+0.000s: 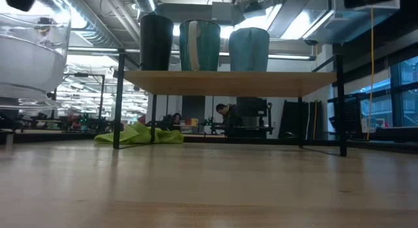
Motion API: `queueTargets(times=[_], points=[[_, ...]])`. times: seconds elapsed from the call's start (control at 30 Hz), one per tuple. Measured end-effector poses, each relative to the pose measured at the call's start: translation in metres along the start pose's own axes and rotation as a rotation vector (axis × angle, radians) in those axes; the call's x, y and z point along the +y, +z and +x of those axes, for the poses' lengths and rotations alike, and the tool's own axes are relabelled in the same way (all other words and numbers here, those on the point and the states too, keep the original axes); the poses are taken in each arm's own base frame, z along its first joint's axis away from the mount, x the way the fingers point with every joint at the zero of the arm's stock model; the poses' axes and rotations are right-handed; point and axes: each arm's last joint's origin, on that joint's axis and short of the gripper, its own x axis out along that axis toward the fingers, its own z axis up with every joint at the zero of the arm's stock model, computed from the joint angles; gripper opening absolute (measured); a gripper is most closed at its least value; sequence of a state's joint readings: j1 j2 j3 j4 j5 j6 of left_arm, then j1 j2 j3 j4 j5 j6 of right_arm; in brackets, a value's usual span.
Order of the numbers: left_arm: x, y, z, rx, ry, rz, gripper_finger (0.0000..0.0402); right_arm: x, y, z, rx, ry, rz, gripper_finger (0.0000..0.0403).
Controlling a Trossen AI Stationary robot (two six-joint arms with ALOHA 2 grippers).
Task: Stack small to large cups/mugs on shelf
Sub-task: Put the transparent mug on the shelf
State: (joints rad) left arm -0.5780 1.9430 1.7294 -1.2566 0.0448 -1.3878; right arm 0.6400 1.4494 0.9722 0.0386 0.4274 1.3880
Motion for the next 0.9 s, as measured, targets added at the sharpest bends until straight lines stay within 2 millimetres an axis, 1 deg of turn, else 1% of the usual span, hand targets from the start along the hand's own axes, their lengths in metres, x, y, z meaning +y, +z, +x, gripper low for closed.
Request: queueTargets(times=[0.13, 0.2, 0.37, 0.57, 0.9], points=[[-0.002, 0.006, 0.0, -0.014, -0.03, -0.142, 0.0, -0.003, 0.005, 0.002, -0.034, -0.03, 0.005, 0.0029], [-0.003, 0.007, 0.0, -0.034, -0.04, -0.189, 0.0, -0.004, 0.007, 0.003, -0.039, -0.033, -0.028, 0.0029], [-0.007, 0.005, 0.011, -0.054, -0.013, -0.285, 0.0, -0.004, 0.007, 0.003, -0.039, -0.034, -0.056, 0.0029], [-0.013, 0.003, 0.03, 0.023, 0.033, -0.316, 0.0, -0.003, 0.007, 0.003, -0.04, -0.028, -0.066, 0.0029], [-0.014, 0.005, 0.032, -0.043, 0.02, -0.37, 0.0005, -0.003, 0.007, 0.003, -0.032, -0.024, -0.088, 0.0029]])
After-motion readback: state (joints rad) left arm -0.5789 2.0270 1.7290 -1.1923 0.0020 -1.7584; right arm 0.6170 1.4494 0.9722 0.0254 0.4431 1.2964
